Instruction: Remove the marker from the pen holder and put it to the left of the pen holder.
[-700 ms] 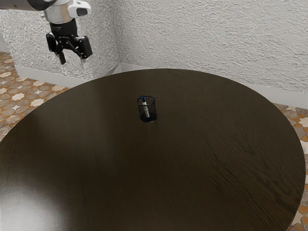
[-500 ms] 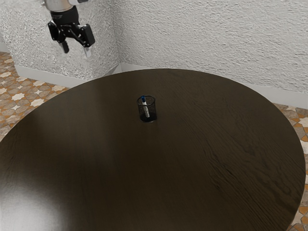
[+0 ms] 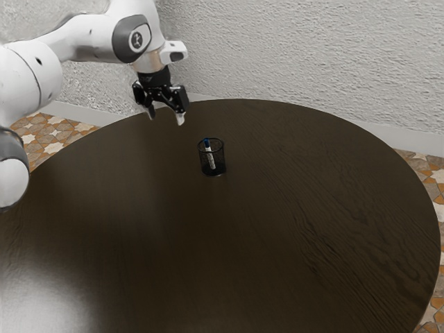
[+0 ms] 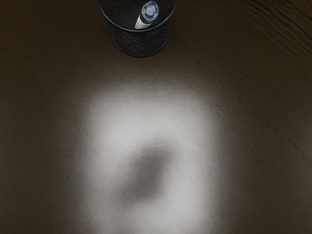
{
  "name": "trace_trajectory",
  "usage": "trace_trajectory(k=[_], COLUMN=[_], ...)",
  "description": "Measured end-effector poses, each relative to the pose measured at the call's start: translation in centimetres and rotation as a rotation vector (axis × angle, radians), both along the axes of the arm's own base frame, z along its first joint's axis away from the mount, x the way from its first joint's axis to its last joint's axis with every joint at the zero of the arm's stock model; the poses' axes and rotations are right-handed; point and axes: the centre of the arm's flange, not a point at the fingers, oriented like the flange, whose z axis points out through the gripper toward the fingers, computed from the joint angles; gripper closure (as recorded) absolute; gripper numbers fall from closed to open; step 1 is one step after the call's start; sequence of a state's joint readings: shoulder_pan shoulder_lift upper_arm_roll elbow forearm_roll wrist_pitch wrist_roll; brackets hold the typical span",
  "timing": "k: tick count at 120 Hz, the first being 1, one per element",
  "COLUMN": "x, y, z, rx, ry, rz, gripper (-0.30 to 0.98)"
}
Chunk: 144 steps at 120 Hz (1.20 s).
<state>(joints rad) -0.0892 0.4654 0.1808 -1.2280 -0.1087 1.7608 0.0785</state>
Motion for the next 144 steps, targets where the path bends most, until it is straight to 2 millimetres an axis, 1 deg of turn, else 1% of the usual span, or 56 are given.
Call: trace_trajectory(k=[10,21,35,37,40,48,59,64,69,75,83,103,119,129,136,144], x=[1.7,3.5,6.5,6.8,7.3,8.1,9.1,9.7,10.0,10.3,10.8,11.5,11.7,12.0,12.1,12.2], y=[-0.4,-0.9,-2.3,-2.4,-2.4,-1.4,-1.0,-0.8,-0.3,0.1,0.1,0.5,1.0,1.1,1.3,1.5], z=[-3.5,-5.5,-6.9,-7.3,-8.0,-9.0,-9.4,-10.3,-11.2,-11.6,-12.0,-14.5,-15.3,-16.1,-17.1,-17.4], rx=[0.001,0.007,0.033,0.035,0.034,-0.001,-0.018,-0.018,-0.013,-0.005,0.001,0.006,0.007,0.006,0.004,0.002], ry=[-0.012,-0.062,-0.137,-0.142,-0.146,-0.169,-0.207,-0.214,-0.211,-0.215,-0.220,-0.203,-0.203,-0.201,-0.197,-0.199], rz=[-0.002,-0.007,-0.028,-0.030,-0.029,-0.017,-0.010,-0.006,-0.001,0.003,0.001,0.000,0.001,-0.002,-0.002,0.000], gripper=[0.02,0.02,0.02,0.02,0.02,0.02,0.02,0.02,0.02,0.02,0.02,0.02,0.02,0.02,0.02,0.03])
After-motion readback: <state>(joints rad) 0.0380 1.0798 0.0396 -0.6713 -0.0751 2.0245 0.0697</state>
